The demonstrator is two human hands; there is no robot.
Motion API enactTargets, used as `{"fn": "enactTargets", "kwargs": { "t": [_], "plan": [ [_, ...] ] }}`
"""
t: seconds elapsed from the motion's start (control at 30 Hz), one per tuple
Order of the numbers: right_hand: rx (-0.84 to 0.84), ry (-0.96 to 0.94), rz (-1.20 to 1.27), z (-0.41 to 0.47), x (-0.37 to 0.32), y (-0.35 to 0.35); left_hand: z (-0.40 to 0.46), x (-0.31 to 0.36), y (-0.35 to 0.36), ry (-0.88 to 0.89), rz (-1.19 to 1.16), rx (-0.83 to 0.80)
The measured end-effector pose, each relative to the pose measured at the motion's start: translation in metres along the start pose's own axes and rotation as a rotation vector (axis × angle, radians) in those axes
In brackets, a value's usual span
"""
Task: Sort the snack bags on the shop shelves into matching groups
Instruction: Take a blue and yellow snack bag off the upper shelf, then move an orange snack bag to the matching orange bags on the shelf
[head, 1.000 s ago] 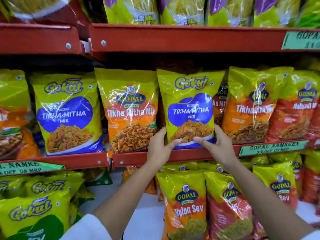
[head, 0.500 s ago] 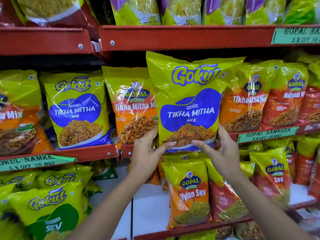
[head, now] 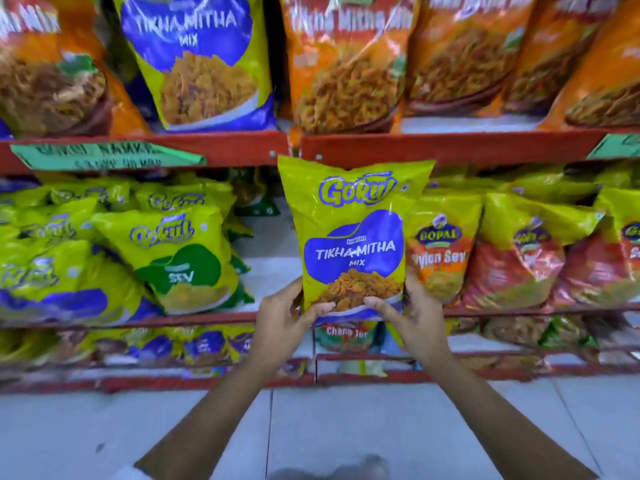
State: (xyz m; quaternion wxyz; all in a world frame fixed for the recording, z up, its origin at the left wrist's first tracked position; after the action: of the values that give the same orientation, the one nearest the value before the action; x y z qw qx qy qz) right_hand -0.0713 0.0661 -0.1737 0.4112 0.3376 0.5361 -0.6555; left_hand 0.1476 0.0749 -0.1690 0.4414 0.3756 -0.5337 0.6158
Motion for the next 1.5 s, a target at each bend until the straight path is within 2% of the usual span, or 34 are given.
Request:
{"fn": "enactTargets", "kwargs": {
  "t": [0.13, 0.3, 0.4, 0.5, 0.63, 0.8, 0.87, 0.97, 1.2, 1.37, 1.5],
  "plan": [
    [-0.07, 0.088, -0.049, -0.007, 0.023, 0.024, -0.004, -0.041, 0.003, -0.135, -0.042, -0.045],
    [-0.13, 0.217, -0.075, 0.007, 0.052, 0.047, 0.01, -0.076, 0.011, -0.275, -0.073, -0.009],
    [-0.145, 0.346, -0.074, 0.024, 0.074, 0.055, 0.028, -0.077, 0.015, -0.346, 0.025, 0.036],
    [-0.149, 0.416, -0.175, 0.043, 0.085, 0.061, 0.046, -0.081, 0.016, -0.481, 0.158, 0.071],
    [-0.182, 0.505, -0.211, 0.055, 0.091, 0.068, 0.055, -0.095, 0.016, -0.634, 0.148, 0.111],
    [-0.216, 0.522, -0.243, 0.052, 0.078, 0.067, 0.051, -0.091, 0.018, -0.638, 0.248, 0.103],
    [-0.264, 0.49, -0.295, 0.049, 0.07, 0.066, 0.048, -0.082, 0.022, -0.603, 0.328, 0.081],
    [-0.303, 0.32, -0.424, 0.042, 0.053, 0.06, 0.039, -0.06, 0.032, -0.445, 0.409, 0.078],
    [-0.052, -0.232, -0.707, 0.032, -0.012, 0.026, 0.02, 0.009, 0.038, 0.064, 0.756, 0.165],
    [0.131, -0.368, -0.868, 0.046, -0.065, 0.011, 0.029, 0.052, 0.017, 0.287, 0.977, 0.229],
    [0.198, -0.423, -0.891, 0.064, -0.105, 0.016, 0.047, 0.079, -0.018, 0.356, 0.988, 0.324]
  ]
}}
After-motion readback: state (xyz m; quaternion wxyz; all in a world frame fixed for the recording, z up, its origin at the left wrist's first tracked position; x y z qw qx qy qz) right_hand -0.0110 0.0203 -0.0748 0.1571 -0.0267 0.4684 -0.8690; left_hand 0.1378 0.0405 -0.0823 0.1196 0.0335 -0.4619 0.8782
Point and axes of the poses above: each hand's wrist, its own z-axis towards the middle knuckle, its own y-axis out of the palm, x = y × z, the point moved 7 cm from there along z, towards the middle knuckle, and after that the axes turned 4 degrees about -z, right-handed, at the moved point
